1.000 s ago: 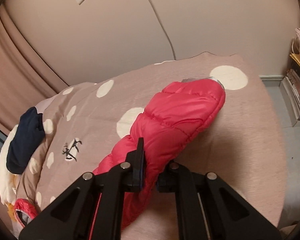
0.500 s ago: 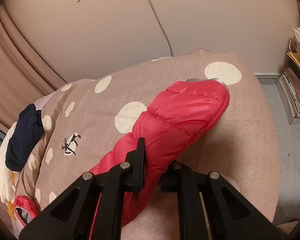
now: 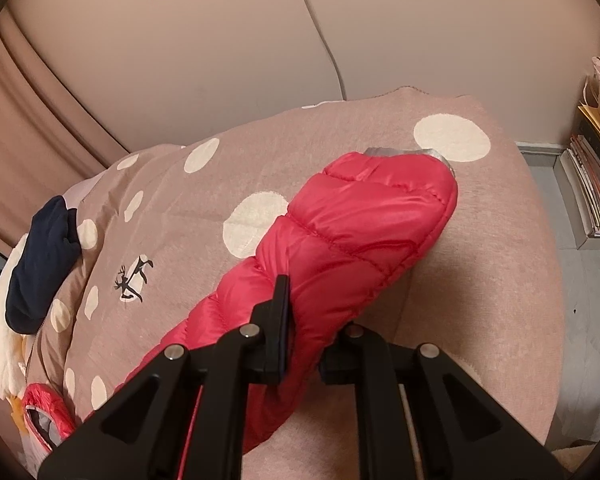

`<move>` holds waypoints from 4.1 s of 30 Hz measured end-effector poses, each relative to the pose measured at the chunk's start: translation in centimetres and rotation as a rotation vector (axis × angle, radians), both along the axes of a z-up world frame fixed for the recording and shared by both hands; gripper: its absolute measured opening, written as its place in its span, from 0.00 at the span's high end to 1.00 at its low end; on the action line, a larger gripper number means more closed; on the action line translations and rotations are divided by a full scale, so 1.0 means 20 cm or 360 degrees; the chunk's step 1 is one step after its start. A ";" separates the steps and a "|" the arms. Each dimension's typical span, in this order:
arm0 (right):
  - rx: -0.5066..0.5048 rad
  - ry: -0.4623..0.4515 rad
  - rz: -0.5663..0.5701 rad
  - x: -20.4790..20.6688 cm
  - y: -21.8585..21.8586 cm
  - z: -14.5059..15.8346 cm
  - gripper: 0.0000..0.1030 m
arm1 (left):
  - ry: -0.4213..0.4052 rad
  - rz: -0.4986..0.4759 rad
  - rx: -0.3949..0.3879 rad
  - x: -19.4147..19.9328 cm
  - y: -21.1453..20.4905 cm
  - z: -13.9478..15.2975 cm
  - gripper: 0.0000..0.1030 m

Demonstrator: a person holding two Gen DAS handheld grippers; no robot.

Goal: Fold large clothes

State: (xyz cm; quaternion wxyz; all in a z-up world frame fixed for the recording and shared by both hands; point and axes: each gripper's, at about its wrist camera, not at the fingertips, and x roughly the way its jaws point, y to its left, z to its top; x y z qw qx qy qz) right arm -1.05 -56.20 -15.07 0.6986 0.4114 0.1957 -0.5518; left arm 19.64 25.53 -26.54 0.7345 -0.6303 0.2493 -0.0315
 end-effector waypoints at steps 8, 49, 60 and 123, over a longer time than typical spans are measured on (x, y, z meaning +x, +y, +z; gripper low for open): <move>-0.0073 0.0020 -0.0001 0.02 0.01 0.02 0.89 | 0.0322 0.0163 0.0386 0.00 -0.06 0.05 0.93; -0.0810 -0.0007 0.1907 0.86 1.82 0.30 0.89 | 0.0449 0.0169 0.0966 -0.15 -0.25 0.36 0.93; -0.0596 0.0135 0.2374 0.91 2.13 0.10 0.56 | 0.0492 0.0119 0.0900 -0.15 -0.22 0.33 0.93; -0.0433 0.0446 0.1281 0.92 1.14 0.00 0.14 | 0.0498 0.0133 0.1356 -0.03 -0.59 0.49 0.93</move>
